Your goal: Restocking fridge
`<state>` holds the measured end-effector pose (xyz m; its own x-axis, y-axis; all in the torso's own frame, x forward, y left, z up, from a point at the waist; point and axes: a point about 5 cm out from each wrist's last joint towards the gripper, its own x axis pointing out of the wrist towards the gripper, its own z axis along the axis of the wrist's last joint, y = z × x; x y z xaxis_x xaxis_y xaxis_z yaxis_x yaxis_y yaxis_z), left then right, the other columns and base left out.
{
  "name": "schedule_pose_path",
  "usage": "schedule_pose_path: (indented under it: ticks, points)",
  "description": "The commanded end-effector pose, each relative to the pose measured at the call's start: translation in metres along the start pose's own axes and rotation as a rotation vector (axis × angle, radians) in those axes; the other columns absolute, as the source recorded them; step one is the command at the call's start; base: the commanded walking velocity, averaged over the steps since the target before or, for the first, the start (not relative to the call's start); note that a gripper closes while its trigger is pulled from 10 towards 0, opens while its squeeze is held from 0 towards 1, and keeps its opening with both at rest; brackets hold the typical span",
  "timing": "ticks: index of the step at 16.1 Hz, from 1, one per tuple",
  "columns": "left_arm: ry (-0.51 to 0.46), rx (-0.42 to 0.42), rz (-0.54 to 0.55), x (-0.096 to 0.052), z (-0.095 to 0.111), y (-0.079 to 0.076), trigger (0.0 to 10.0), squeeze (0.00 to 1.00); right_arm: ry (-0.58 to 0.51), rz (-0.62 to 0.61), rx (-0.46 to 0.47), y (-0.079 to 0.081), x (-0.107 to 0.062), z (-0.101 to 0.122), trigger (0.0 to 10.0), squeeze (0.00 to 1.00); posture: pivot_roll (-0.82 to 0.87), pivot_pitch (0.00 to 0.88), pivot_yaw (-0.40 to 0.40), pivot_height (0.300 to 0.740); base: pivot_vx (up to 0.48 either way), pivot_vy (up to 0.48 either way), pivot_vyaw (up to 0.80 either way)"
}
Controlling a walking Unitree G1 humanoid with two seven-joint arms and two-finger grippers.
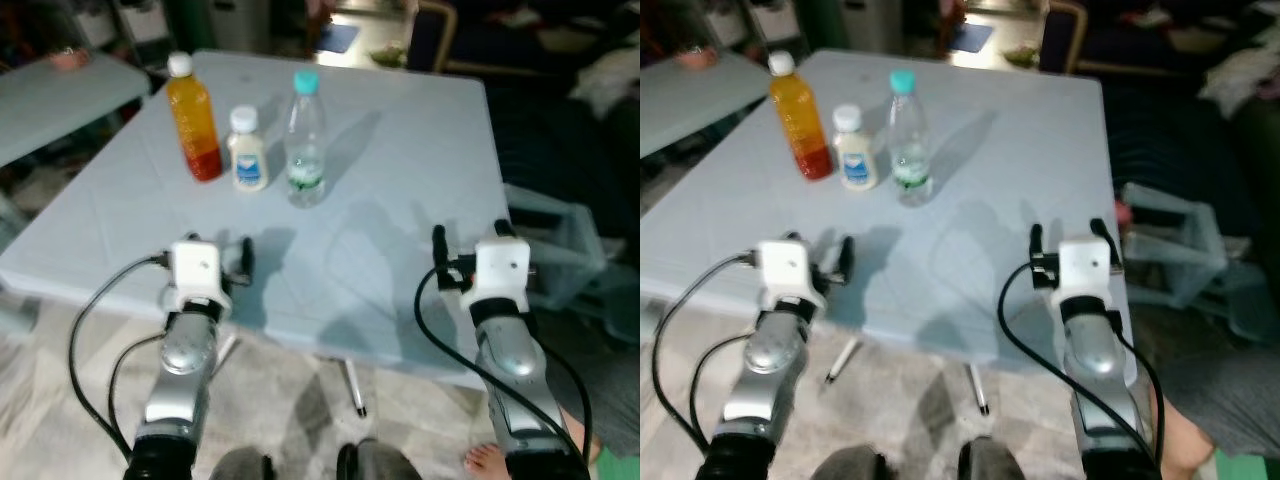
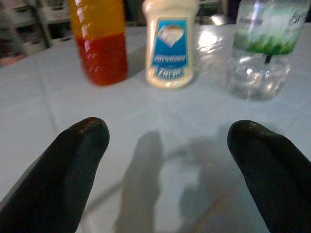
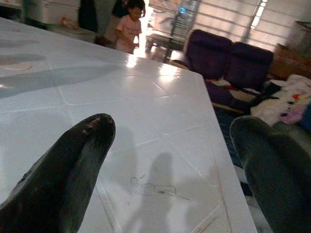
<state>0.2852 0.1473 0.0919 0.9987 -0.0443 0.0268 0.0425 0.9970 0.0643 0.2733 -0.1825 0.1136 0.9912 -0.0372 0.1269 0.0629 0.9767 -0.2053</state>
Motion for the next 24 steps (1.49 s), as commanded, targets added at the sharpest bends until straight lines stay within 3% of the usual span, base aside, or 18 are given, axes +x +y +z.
schedule_pose_path:
  ticks: [1,10,14,18,21,24]
  points:
    - [-0.002,0.016,0.019,-0.001,0.0,0.01,10.0,0.0,-0.008,0.016,0.012,0.007,0.001,0.002,10.0,0.0,0.0,0.081,-0.039,0.74,0.247,0.412,0.0]
    - [-0.007,-0.027,-0.03,0.002,0.002,-0.002,10.0,0.0,-0.025,0.029,0.015,0.013,0.009,0.004,10.0,0.0,0.01,0.097,-0.034,0.74,0.22,0.4,0.0]
    - [0.01,-0.002,-0.045,-0.001,-0.002,-0.002,10.0,0.0,-0.043,0.032,-0.006,0.016,0.01,0.006,10.0,0.0,0.02,0.097,-0.033,0.74,0.0,0.0,0.0]
    - [0.011,-0.003,-0.056,-0.003,-0.001,-0.002,10.0,0.0,-0.088,-0.006,-0.015,0.009,0.016,0.015,10.0,0.0,0.02,0.096,-0.024,0.74,0.0,0.0,0.0]
    - [0.015,-0.003,-0.067,-0.004,-0.002,-0.001,10.0,0.0,-0.169,0.001,-0.111,0.003,0.024,0.03,10.0,0.0,0.02,0.097,-0.012,0.74,0.0,0.0,0.0]
    - [0.021,0.005,-0.083,-0.005,-0.002,-0.001,10.0,0.0,-0.194,-0.031,-0.086,-0.005,0.034,0.038,10.0,0.0,0.03,0.103,-0.002,0.74,0.0,0.0,0.0]
